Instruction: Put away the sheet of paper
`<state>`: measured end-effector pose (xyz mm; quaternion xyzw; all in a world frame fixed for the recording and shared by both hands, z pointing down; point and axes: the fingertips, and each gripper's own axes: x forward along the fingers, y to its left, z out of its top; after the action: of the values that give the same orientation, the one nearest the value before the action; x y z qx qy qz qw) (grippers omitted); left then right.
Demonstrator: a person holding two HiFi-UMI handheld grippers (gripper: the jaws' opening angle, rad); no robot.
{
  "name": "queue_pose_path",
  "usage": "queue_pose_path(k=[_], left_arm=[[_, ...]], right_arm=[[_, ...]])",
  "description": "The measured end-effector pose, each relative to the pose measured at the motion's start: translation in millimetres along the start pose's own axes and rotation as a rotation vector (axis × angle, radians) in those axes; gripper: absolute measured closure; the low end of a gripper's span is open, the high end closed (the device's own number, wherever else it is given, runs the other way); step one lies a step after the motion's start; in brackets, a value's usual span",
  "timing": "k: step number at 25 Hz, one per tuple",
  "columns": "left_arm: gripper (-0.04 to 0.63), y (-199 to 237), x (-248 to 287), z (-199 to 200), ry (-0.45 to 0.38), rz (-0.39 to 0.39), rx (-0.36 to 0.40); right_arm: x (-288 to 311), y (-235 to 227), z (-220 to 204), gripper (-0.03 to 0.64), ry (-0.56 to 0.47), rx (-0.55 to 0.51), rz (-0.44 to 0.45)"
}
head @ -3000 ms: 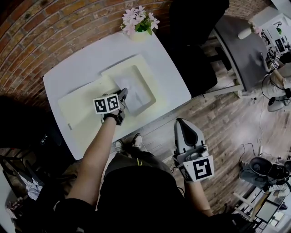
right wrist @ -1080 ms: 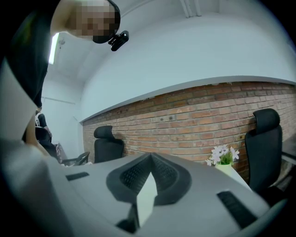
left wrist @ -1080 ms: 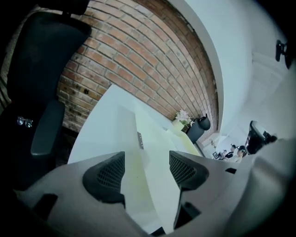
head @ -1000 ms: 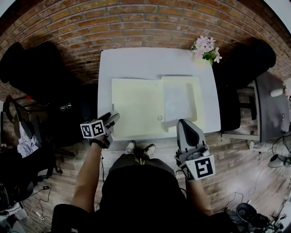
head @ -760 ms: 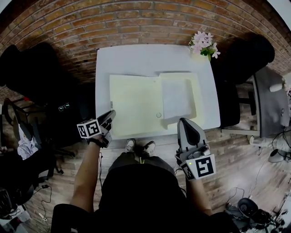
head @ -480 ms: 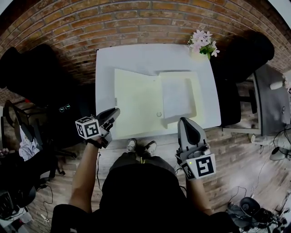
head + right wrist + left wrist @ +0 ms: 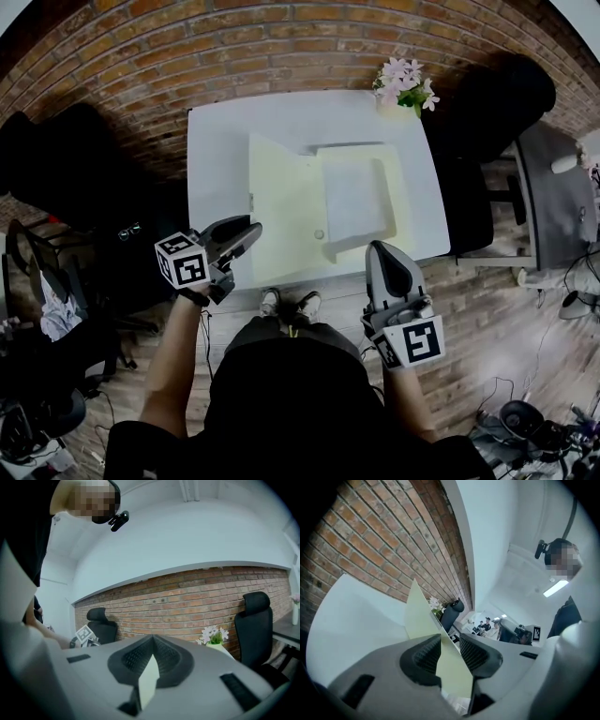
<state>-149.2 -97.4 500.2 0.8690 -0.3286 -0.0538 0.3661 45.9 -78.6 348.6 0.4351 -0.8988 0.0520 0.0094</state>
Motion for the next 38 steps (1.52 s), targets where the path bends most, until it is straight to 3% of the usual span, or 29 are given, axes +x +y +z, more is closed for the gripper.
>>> queue_pose_path(k=[11, 19, 30, 38], left_arm=[[0.4, -68, 66, 22, 0.058, -0.228, 0.167], [0.382, -100, 121, 24, 0.096, -0.352, 0.208], [0.412, -121, 212, -9, 0.281, -0.36, 0.453], [0.429, -117, 278, -50, 0.392, -0.344, 0.513]], right_arm=[[-24, -29, 4, 0.604, -0.014, -0.002, -0.072], [-48, -63, 5, 0.604, -0.013, 0.011, -0.159], [-75, -109, 1, 0.604, -0.015, 0.027, -0.241], [-92, -141, -8, 0.604, 0.002, 0.051, -0.301]])
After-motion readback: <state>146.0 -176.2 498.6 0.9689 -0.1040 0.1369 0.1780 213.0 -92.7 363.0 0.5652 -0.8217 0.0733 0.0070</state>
